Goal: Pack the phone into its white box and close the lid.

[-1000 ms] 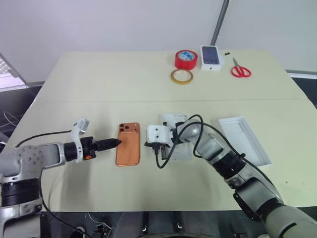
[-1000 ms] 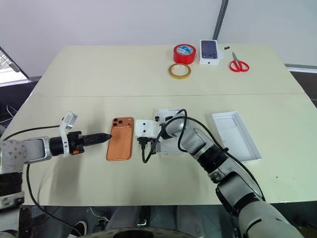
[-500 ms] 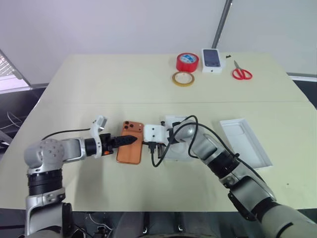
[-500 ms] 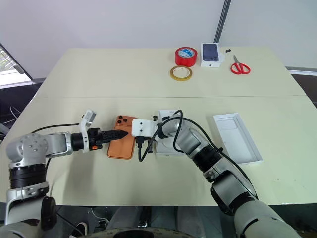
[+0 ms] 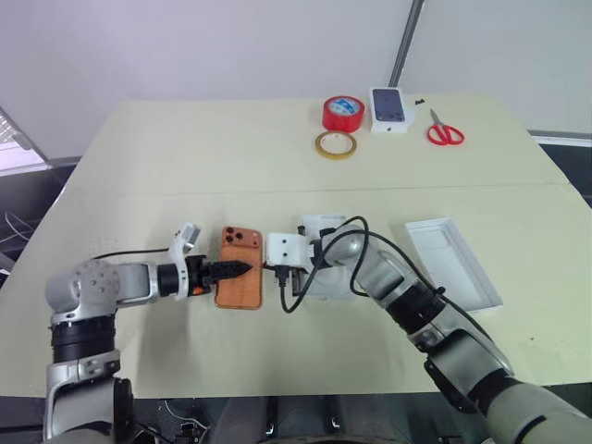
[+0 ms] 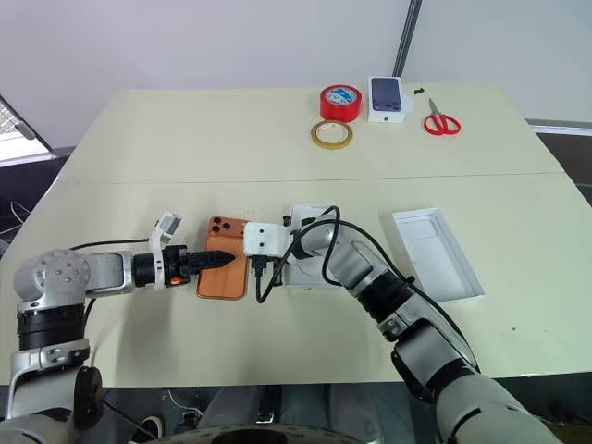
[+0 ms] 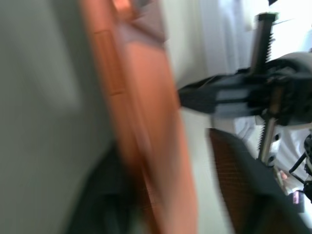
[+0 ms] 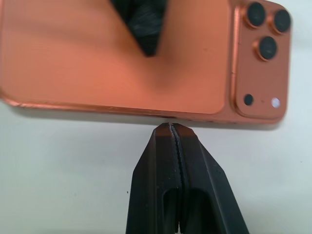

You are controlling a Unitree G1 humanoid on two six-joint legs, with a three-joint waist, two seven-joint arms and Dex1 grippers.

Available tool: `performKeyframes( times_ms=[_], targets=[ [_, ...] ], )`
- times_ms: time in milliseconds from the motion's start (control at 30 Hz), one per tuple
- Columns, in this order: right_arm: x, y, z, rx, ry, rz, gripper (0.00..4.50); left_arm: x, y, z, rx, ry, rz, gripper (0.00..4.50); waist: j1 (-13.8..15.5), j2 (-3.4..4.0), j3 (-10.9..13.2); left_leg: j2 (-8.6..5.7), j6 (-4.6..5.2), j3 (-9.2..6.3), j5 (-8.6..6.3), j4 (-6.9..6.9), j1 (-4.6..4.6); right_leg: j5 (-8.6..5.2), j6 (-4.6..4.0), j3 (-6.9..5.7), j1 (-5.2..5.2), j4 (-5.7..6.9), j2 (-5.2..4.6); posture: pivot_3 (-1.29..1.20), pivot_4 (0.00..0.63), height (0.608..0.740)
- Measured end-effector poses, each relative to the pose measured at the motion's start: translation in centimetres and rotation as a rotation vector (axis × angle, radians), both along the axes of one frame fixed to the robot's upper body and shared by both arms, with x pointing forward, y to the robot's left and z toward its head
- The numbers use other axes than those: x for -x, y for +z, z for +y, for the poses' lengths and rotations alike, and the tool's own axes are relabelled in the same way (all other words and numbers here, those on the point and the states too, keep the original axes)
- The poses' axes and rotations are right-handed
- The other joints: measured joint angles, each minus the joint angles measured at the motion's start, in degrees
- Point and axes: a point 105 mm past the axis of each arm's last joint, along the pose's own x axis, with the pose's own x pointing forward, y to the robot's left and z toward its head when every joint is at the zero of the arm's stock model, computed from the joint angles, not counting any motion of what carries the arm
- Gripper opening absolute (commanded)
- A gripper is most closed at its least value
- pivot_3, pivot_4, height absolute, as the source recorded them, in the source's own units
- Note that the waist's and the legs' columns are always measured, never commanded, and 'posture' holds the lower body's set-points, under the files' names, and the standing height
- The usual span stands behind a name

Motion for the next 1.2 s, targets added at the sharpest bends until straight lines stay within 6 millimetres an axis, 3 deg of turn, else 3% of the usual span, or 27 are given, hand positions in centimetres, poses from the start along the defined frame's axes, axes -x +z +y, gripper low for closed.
performKeyframes(
  times_ms=[33,67,200,300,400,467,567,667,833,900,1000,1200],
  targets=[
    [-0.1,0.0,0.0,-0.001,-0.003,-0.005,0.0,0.1,0.6,-0.5,0.061,-0.018,-0.013,0.11,0.0,-0.07,0.02,0.02,0.01,0.0,0.0,0.0,0.0,0.0,0.0,0.0,0.01,0.0,0.0,0.0,0.15,0.74],
    [-0.1,0.0,-0.1,-0.001,-0.006,-0.007,0.0,0.0,0.9,-0.6,0.066,-0.025,-0.024,0.05,0.05,-0.1,0.0,0.02,0.01,-0.02,-0.01,0.0,0.03,0.0,0.0,-0.01,0.04,0.0,0.0,0.0,0.15,0.74],
    [-0.4,0.3,-0.2,-0.041,-0.03,-0.009,0.0,0.0,0.8,-0.5,0.079,-0.009,-0.01,0.05,0.01,-0.11,0.05,0.02,0.06,-0.01,-0.04,-0.01,0.0,0.0,0.0,0.0,0.0,-0.02,0.0,0.0,0.15,0.74],
    [-0.8,2.1,-1.3,-0.187,-0.087,0.016,0.0,0.1,0.6,-0.3,0.138,0.021,0.009,0.05,0.18,-0.19,0.14,0.02,0.06,-0.01,-0.04,-0.01,-0.11,0.0,0.0,0.0,-0.07,-0.04,0.0,0.0,0.15,0.74],
    [0.4,5.7,-2.9,-0.429,-0.08,0.179,0.85,0.3,0.5,-0.5,0.186,0.037,0.019,0.0,0.41,-0.28,0.2,0.02,0.06,-0.06,-0.03,0.03,-0.49,0.0,0.01,-0.03,-0.35,-0.06,0.0,0.0,0.15,0.74],
    [1.9,7.9,-4.6,-0.525,-0.026,0.221,1.77,0.2,0.9,-0.6,0.235,0.057,0.001,0.0,0.6,-0.27,0.2,0.02,0.06,-0.09,-0.02,0.06,-0.76,0.01,0.01,-0.04,-0.59,-0.06,-0.01,0.0,0.15,0.74],
    [4.1,7.7,-6.9,-0.485,0.001,0.215,3.13,0.2,1.4,-1.3,0.282,0.058,-0.032,0.0,0.58,-0.36,0.21,0.02,0.07,-0.11,-0.03,0.07,-0.97,0.01,0.01,-0.04,-0.82,-0.07,-0.01,0.0,0.15,0.74],
    [6.4,4.9,-9.0,-0.358,0.002,0.227,3.13,0.1,1.6,-1.5,0.259,0.059,-0.049,0.0,0.47,-0.34,0.25,0.03,0.03,-0.08,-0.01,0.05,-0.98,0.0,0.01,-0.02,-0.87,-0.06,0.0,0.0,0.15,0.74],
    [8.3,2.3,-10.8,-0.209,0.036,0.168,3.13,-0.1,1.5,-1.9,0.242,0.04,-0.054,0.0,0.35,-0.39,0.29,0.07,-0.06,-0.05,0.06,0.06,-0.95,0.0,0.0,-0.02,-0.87,-0.04,0.01,0.0,0.15,0.74],
    [8.3,1.7,-11.2,-0.175,0.046,0.129,2.91,-0.4,1.8,-2.1,0.241,0.037,-0.068,0.0,0.41,-0.49,0.34,0.07,-0.07,-0.05,0.07,0.06,-0.95,0.0,0.0,-0.02,-0.87,-0.04,0.01,0.0,0.15,0.74],
    [7.6,1.2,-11.6,-0.169,0.018,0.091,1.87,-0.7,2.1,-1.9,0.238,0.042,-0.084,0.0,0.45,-0.54,0.38,0.08,-0.16,-0.05,0.12,0.07,-0.95,0.0,0.0,-0.02,-0.87,-0.04,0.01,0.0,0.15,0.74],
    [7.4,0.7,-11.0,-0.173,0.022,0.067,1.87,-0.7,2.0,-1.9,0.225,0.035,-0.083,0.0,0.56,-0.58,0.42,0.08,-0.28,-0.05,0.19,0.06,-0.96,0.0,0.0,-0.02,-0.88,-0.04,0.01,0.0,0.15,0.74]
  ],
)
